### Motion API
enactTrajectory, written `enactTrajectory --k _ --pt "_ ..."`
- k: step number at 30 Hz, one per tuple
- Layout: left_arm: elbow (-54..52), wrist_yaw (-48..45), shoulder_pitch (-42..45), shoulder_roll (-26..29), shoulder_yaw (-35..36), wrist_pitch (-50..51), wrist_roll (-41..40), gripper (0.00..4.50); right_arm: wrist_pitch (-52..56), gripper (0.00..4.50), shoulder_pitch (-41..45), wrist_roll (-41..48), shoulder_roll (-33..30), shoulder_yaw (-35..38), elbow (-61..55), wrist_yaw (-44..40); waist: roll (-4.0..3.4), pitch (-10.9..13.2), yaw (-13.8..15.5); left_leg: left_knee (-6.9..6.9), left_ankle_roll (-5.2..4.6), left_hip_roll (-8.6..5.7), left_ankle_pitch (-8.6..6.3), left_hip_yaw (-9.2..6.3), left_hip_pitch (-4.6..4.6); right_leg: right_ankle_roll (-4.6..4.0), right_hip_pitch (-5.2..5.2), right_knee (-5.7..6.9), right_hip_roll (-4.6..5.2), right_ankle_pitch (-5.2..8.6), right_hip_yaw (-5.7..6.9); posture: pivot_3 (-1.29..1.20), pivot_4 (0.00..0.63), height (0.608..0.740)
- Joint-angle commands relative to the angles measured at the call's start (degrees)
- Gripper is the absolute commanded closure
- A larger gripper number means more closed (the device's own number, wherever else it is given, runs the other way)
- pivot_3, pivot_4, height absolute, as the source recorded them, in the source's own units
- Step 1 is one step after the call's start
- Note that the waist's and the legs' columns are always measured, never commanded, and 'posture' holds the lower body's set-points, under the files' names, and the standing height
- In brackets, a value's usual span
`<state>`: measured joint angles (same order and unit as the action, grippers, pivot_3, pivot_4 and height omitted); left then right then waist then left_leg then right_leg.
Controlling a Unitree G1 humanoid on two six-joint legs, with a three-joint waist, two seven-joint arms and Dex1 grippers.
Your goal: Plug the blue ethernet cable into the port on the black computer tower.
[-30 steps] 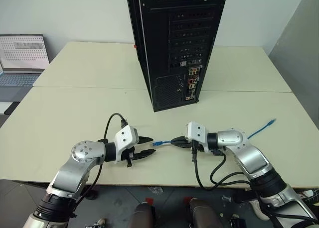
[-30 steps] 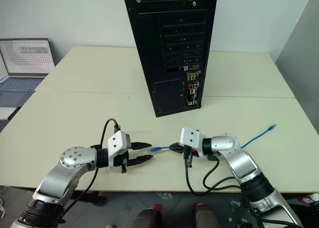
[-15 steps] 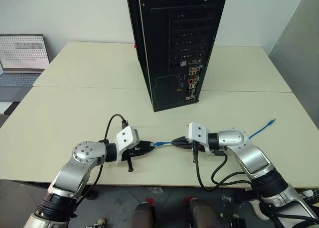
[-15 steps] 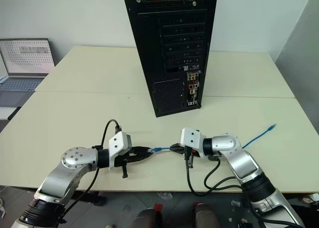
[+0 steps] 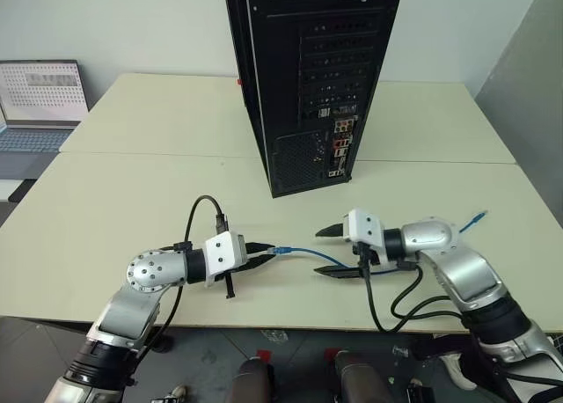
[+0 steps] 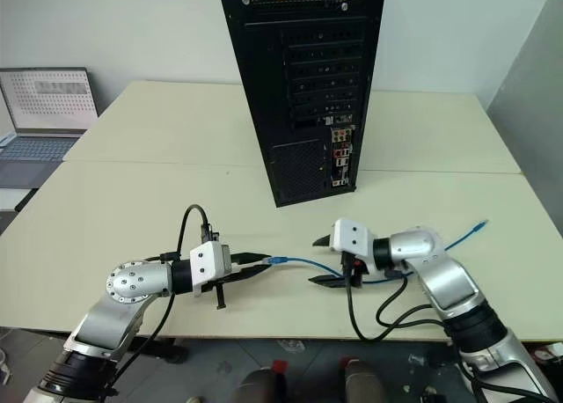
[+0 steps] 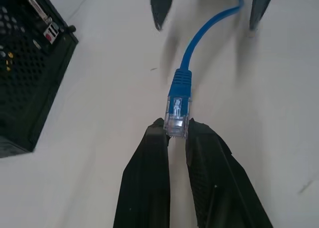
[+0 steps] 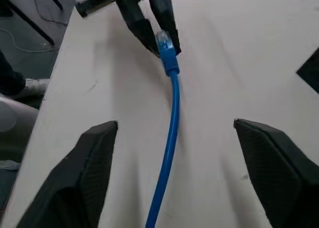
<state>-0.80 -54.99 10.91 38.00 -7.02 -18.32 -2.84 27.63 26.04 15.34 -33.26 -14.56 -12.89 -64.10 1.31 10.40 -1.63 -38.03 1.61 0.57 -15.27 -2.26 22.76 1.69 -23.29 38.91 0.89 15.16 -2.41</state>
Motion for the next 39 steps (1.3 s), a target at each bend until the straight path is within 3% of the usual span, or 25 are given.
enactTrajectory --k 1,8,20,21,39 --pt "4.6 7.2 2.9 -1.6 0.5 -19.6 7.7 4.27 8.8 0.27 -0.2 8.5 1.6 5.0 -4.6 2.2 0.01 0.0 0.0 0.00 0.00 0.00 0.00 -0.01 0.01 0.00 0.00 0.00 0.08 0.00 0.02 0.00 0.150 0.740" --pt "11.0 19.7 5.0 -2.6 1.9 -38.7 19.1 4.27 17.4 0.27 0.5 14.2 7.3 6.9 -4.2 9.7 0.01 0.0 0.0 0.00 0.00 -0.02 0.00 -0.01 0.02 0.00 0.00 0.02 0.11 -0.01 0.03 0.00 0.150 0.740" --pt "12.5 29.5 5.6 -1.6 1.4 -42.9 25.9 4.27 22.4 0.27 2.0 19.3 11.7 7.2 -2.1 13.3 0.00 0.0 -0.1 0.00 -0.01 -0.06 0.00 -0.03 0.03 0.01 0.00 0.03 0.09 -0.01 0.08 0.00 0.150 0.740" --pt "12.4 30.1 5.6 -1.6 1.3 -43.0 26.2 4.27 22.5 0.62 2.1 19.4 11.8 7.1 -1.9 13.4 0.00 0.0 -0.1 0.00 -0.01 -0.06 0.00 -0.03 0.03 0.01 0.00 0.03 0.07 -0.01 0.08 0.00 0.150 0.740" --pt "11.1 35.9 5.5 -1.2 1.1 -41.6 30.5 4.27 23.0 4.30 2.7 19.6 12.1 6.3 -1.0 14.1 0.00 0.0 -0.1 0.00 -0.01 -0.06 0.00 -0.03 0.03 0.01 0.00 0.04 0.05 -0.01 0.09 0.00 0.150 0.740"
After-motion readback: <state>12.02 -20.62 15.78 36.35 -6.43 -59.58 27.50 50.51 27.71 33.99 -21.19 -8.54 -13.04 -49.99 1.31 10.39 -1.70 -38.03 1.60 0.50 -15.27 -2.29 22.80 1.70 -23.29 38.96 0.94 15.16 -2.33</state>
